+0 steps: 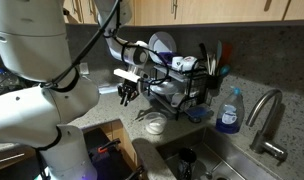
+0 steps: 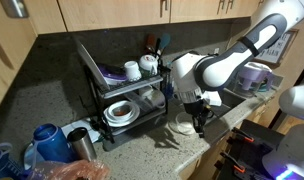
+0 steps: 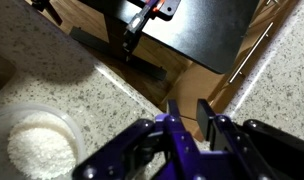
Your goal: Get the black bowl and put it on top of the white bowl on the lower level of the plate dryer
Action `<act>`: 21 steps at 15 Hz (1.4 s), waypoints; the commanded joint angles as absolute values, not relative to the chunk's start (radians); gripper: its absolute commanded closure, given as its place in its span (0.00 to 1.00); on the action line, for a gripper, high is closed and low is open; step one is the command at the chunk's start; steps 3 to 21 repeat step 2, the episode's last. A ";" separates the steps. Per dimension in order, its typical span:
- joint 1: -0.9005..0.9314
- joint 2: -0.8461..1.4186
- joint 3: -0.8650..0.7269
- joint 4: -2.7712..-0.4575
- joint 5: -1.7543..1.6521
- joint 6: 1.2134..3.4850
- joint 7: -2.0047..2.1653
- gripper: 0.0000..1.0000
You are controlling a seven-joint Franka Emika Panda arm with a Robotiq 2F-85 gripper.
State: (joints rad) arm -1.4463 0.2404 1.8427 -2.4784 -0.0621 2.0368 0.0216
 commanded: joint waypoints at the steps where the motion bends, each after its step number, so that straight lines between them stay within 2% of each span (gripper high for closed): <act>1: -1.446 0.242 1.843 -2.478 -0.062 2.037 0.022 0.73; 21: -1.446 0.242 1.844 -2.479 -0.062 2.037 0.022 0.73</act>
